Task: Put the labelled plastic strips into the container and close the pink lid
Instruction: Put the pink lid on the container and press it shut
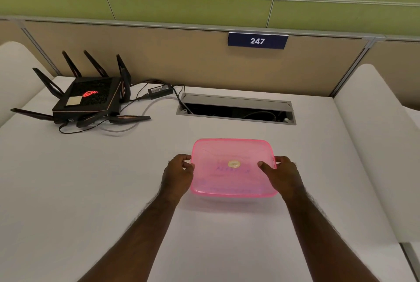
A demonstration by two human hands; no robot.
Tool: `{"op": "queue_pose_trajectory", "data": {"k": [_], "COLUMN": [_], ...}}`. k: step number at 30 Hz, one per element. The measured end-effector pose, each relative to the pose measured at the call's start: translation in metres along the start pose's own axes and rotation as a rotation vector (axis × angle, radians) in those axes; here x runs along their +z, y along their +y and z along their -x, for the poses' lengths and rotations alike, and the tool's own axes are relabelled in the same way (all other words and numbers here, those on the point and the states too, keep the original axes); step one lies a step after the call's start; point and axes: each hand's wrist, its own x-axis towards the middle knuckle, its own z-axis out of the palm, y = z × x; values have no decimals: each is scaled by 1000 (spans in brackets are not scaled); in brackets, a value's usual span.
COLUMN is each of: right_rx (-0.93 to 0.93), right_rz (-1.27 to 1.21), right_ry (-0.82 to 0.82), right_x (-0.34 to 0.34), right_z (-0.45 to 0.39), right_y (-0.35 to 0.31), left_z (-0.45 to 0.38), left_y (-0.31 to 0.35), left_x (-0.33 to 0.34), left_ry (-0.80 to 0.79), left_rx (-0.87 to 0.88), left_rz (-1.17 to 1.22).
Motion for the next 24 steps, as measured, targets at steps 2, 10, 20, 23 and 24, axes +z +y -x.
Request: {"op": "queue_pose_trajectory", "data": {"k": [2, 10, 20, 23, 24], "right_rx": [-2, -25, 8, 37, 44], "right_rz": [-27, -107, -35, -46, -44], "right_ry": [13, 79, -6, -67, -95], "right_x": [3, 14, 9, 3, 0], "right_z": [1, 10, 0, -9, -12], "right_y": [0, 1, 2, 1, -1], "left_z": [-5, -22, -45, -56, -60], "left_y": [4, 16, 32, 41, 43], "left_x": [3, 8, 21, 29, 31], "left_ry": [22, 7, -20, -20, -18], "left_rx": [-15, -116, -124, -192, -216], "left_rz": [11, 108, -53, -122, -135]}}
